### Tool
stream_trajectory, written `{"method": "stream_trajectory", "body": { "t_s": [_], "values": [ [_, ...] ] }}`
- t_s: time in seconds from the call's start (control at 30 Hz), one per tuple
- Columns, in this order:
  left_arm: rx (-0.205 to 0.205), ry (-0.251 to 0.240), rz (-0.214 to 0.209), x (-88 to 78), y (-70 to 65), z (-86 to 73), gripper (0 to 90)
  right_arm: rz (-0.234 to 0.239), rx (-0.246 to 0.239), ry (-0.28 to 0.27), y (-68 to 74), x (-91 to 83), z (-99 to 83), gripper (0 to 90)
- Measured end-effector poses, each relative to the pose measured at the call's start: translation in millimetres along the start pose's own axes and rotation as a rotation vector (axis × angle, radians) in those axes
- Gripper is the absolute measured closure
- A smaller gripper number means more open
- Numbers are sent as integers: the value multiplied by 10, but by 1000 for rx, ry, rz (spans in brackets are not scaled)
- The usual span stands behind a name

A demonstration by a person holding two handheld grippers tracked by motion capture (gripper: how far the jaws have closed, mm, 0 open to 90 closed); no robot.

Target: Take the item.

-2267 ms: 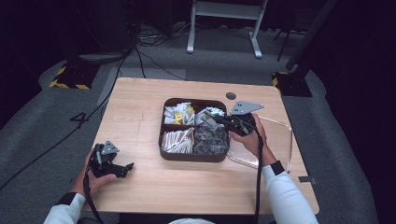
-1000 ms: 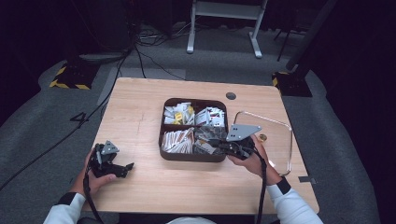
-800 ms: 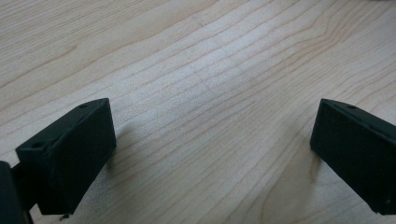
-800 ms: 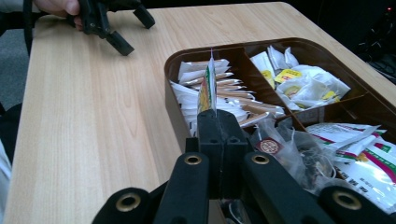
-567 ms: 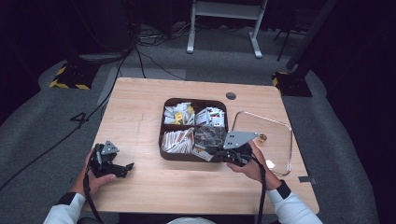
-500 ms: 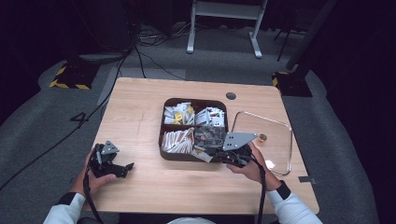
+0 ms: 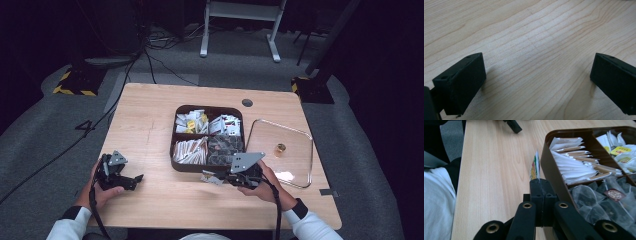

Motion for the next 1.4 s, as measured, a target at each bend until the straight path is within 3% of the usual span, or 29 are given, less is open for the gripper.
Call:
{"method": "stream_trajectory", "body": {
  "t_s": [0.47,0.63,0.93,1.4],
  "values": [
    [-3,0,-1,0,-3,0,5,77,-3,63,164,210,-152,900],
    [-3,0,-2,1,-4,-1,5,87,9,54,171,220,-162,900],
    [0,0,-1,0,-1,0,5,14,22,87,40,264,-239,767],
    [-2,0,-1,0,-2,-1,5,-24,39,75,-28,213,-217,571]
  ]
}}
Point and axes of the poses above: each handheld gripper's, and its own axes: x roughly forward along the jaws, z roughly out of its top, y roughly to its left, the point moved 9 cm from there along x, roughly forward along the jaws, and after that the axes turned 3 degrees about z, right-handed, at the moved point
